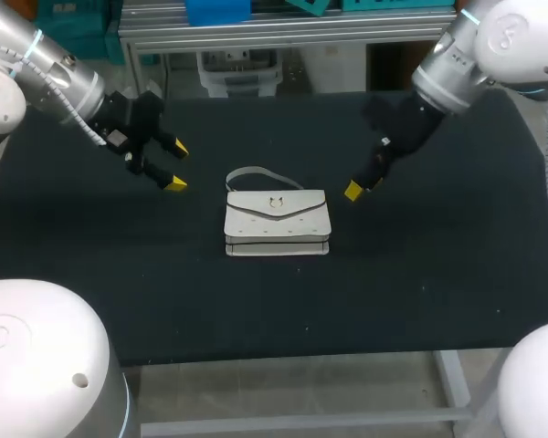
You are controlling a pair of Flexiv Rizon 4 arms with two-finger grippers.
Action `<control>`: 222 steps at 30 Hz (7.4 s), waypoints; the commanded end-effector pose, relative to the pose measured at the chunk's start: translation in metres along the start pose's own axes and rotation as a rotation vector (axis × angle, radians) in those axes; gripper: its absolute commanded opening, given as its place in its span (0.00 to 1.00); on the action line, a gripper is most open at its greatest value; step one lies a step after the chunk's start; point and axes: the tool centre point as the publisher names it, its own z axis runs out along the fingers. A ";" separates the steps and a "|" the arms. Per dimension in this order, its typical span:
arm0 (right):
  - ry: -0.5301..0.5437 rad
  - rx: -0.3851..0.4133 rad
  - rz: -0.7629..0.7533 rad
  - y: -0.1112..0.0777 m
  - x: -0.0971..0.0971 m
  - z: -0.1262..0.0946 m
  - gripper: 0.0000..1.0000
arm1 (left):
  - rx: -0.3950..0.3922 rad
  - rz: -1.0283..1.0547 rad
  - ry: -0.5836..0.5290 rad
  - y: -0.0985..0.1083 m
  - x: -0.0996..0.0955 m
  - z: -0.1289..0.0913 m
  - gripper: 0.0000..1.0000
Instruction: Pick up the bag, open it, inspect its contents, close it, and place it on the opposite side
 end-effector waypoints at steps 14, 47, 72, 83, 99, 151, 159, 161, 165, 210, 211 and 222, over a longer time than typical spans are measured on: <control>-0.432 0.077 -0.278 0.005 0.041 0.035 1.00 | 0.033 0.297 -0.078 -0.026 0.017 0.017 1.00; -0.916 0.141 -0.659 0.009 0.036 0.102 1.00 | 0.110 0.778 -0.209 -0.058 0.025 0.062 1.00; -0.966 0.122 -0.812 0.030 0.006 0.115 0.64 | 0.075 0.853 -0.092 -0.070 0.010 0.105 0.92; -0.981 0.186 -0.859 0.035 0.010 0.113 0.48 | 0.063 0.841 -0.076 -0.068 0.011 0.110 0.90; -0.974 0.197 -0.847 0.033 -0.009 0.110 0.27 | 0.055 0.844 -0.050 -0.068 0.011 0.118 0.89; -0.963 0.168 -0.832 0.029 -0.013 0.119 0.00 | -0.014 1.205 -0.465 -0.063 0.019 0.170 0.43; -0.963 0.168 -0.832 0.029 -0.013 0.119 0.00 | -0.011 1.096 -0.493 -0.069 0.008 0.164 0.00; -0.963 0.168 -0.832 0.029 -0.013 0.119 0.00 | 0.013 1.047 -0.473 -0.072 0.007 0.158 0.00; -0.963 0.168 -0.832 0.029 -0.013 0.119 0.00 | 0.078 0.915 -0.400 -0.082 0.003 0.138 0.00; -0.963 0.168 -0.832 0.029 -0.013 0.119 0.00 | 0.083 0.586 -0.152 -0.078 -0.043 0.157 0.45; -0.963 0.168 -0.832 0.029 -0.013 0.119 0.00 | 0.080 0.581 -0.152 -0.078 -0.044 0.157 0.44; -0.963 0.168 -0.832 0.029 -0.013 0.119 0.00 | 0.055 0.544 -0.124 -0.074 -0.049 0.159 0.20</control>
